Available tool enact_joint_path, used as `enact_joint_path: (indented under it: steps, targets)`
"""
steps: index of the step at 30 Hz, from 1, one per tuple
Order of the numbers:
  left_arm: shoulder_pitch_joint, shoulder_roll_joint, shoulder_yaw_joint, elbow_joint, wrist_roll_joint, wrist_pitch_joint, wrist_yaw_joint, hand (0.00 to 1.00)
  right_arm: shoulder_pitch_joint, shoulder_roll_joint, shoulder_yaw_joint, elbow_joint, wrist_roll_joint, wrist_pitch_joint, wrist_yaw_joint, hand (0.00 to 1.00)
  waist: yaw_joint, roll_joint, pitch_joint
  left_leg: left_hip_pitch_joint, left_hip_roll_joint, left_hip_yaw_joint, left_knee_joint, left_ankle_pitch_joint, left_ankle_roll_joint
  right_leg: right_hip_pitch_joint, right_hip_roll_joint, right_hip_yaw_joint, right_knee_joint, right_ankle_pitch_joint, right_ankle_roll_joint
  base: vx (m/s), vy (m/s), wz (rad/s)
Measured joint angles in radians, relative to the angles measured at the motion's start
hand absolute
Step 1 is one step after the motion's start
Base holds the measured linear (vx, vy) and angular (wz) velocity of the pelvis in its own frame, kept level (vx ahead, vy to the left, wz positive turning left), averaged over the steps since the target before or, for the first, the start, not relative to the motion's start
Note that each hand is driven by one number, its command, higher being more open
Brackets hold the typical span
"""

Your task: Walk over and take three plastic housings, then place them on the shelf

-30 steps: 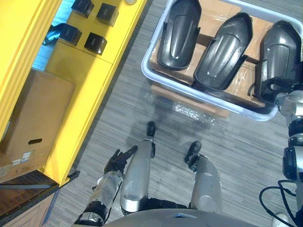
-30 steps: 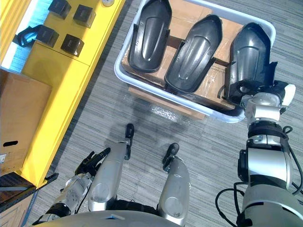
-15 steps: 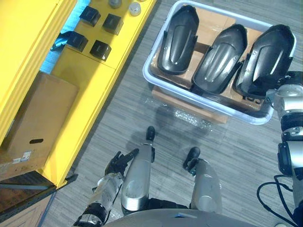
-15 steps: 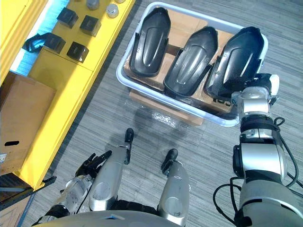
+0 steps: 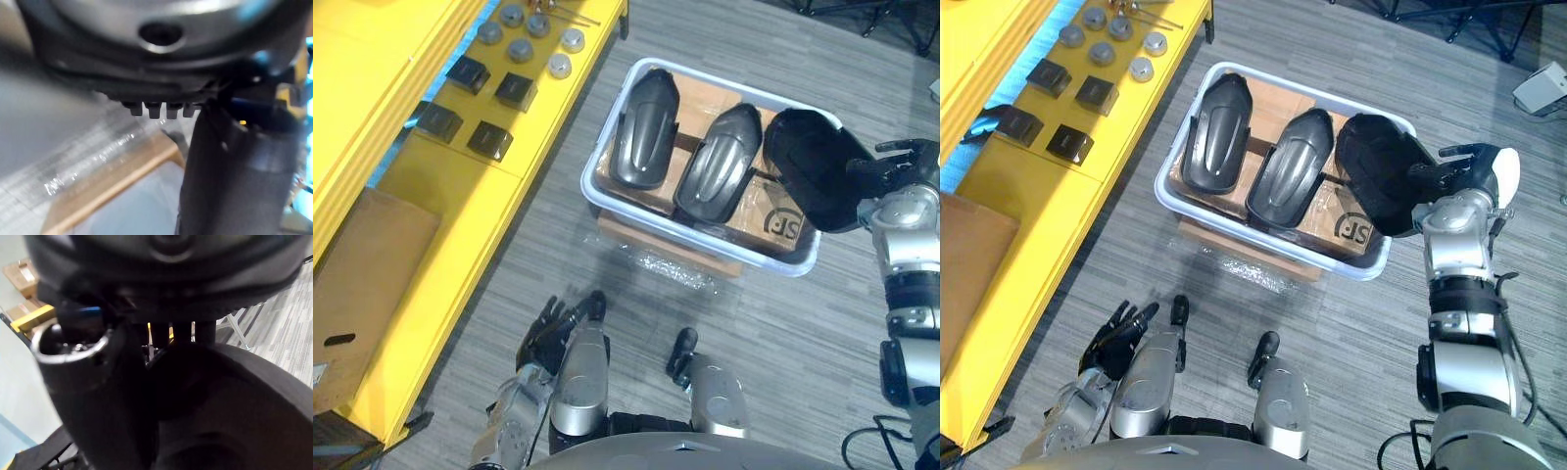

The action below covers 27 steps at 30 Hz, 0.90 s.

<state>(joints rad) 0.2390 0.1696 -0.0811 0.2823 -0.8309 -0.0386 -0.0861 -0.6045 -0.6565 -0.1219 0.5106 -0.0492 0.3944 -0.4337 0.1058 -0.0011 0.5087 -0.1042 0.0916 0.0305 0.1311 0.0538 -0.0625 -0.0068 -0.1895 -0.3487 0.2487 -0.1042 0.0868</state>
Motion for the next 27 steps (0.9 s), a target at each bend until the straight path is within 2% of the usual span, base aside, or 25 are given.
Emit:
enact_joint_path:
  steps: [1,3,6,11,13,15,16,17,20,24,27]
  targets:
    - [-0.003,-0.002,0.001,-0.022,0.000,-0.002,0.003,1.00,0.013,0.016,0.000,-0.015,-0.011,-0.003,-0.006,0.00,-0.002,-0.005,-0.005,0.010,0.000,0.003,-0.007,0.000,0.000,0.009,0.001,0.000,-0.009,0.001,0.001,0.09,-0.011,-0.10]
    - [-0.005,-0.013,0.006,-0.112,0.000,-0.031,0.023,1.00,0.094,0.082,-0.012,-0.081,-0.054,-0.020,-0.019,0.00,-0.006,-0.030,-0.058,0.029,0.002,0.014,-0.035,0.000,0.000,0.030,0.010,0.001,-0.055,0.017,0.006,0.09,-0.014,-0.11]
    - [-0.014,-0.036,0.032,-0.209,0.007,-0.066,0.036,1.00,0.166,0.137,-0.025,-0.135,-0.099,-0.043,-0.023,0.00,-0.011,-0.048,-0.106,0.057,0.001,0.020,-0.048,-0.005,-0.003,0.081,0.019,-0.003,-0.120,0.041,0.013,0.10,-0.006,-0.03]
    - [-0.067,-0.050,0.044,-0.231,0.007,-0.057,0.076,1.00,0.189,0.163,-0.021,-0.205,-0.146,-0.124,-0.031,0.00,-0.022,-0.038,-0.169,0.079,-0.008,0.043,-0.047,-0.026,0.005,0.130,0.019,0.000,-0.198,0.084,0.029,0.03,0.023,-0.08]
    - [-0.084,-0.050,0.037,-0.229,0.002,0.002,0.085,1.00,0.189,0.168,-0.001,-0.232,-0.185,-0.183,-0.033,0.00,-0.023,-0.040,-0.190,0.083,-0.009,0.057,-0.047,-0.031,0.009,0.131,0.018,0.019,-0.214,0.101,0.032,-0.01,0.044,-0.19]
    - [-0.095,-0.049,0.017,-0.224,-0.019,0.055,0.089,1.00,0.189,0.183,0.020,-0.251,-0.212,-0.217,-0.032,0.00,-0.024,-0.042,-0.209,0.088,-0.009,0.069,-0.046,-0.034,0.010,0.135,0.019,0.030,-0.233,0.117,0.032,-0.02,0.046,-0.24]
    - [-0.117,-0.046,-0.015,-0.205,-0.044,0.120,0.092,1.00,0.187,0.197,0.051,-0.255,-0.222,-0.253,-0.033,0.00,-0.024,-0.042,-0.222,0.098,-0.010,0.078,-0.046,-0.039,0.012,0.142,0.018,0.039,-0.239,0.123,0.033,-0.03,0.030,-0.19]
    - [-0.127,-0.045,-0.030,-0.198,-0.056,0.148,0.094,1.00,0.187,0.202,0.066,-0.255,-0.222,-0.264,-0.033,0.00,-0.026,-0.042,-0.226,0.102,-0.010,0.079,-0.046,-0.040,0.011,0.146,0.018,0.040,-0.239,0.124,0.032,-0.03,0.026,-0.14]
    - [-0.189,-0.045,-0.123,-0.134,-0.156,0.283,0.110,1.00,0.183,0.239,0.151,-0.257,-0.226,-0.310,-0.031,0.00,-0.028,-0.044,-0.254,0.112,-0.010,0.091,-0.048,-0.045,0.010,0.151,0.019,0.053,-0.252,0.128,0.028,-0.05,0.005,-0.13]
    - [-0.235,-0.050,-0.218,-0.082,-0.234,0.386,0.110,1.00,0.161,0.264,0.219,-0.257,-0.261,-0.357,-0.028,0.00,-0.038,-0.034,-0.271,0.114,-0.008,0.101,-0.049,-0.041,0.010,0.148,0.020,0.062,-0.255,0.131,0.023,-0.05,-0.009,-0.08]
    - [-0.263,-0.049,-0.249,-0.066,-0.296,0.413,0.108,1.00,0.132,0.271,0.246,-0.257,-0.262,-0.404,-0.028,0.00,-0.054,-0.034,-0.272,0.115,-0.010,0.105,-0.050,-0.037,0.012,0.147,0.021,0.068,-0.259,0.138,0.022,-0.04,-0.002,-0.04]
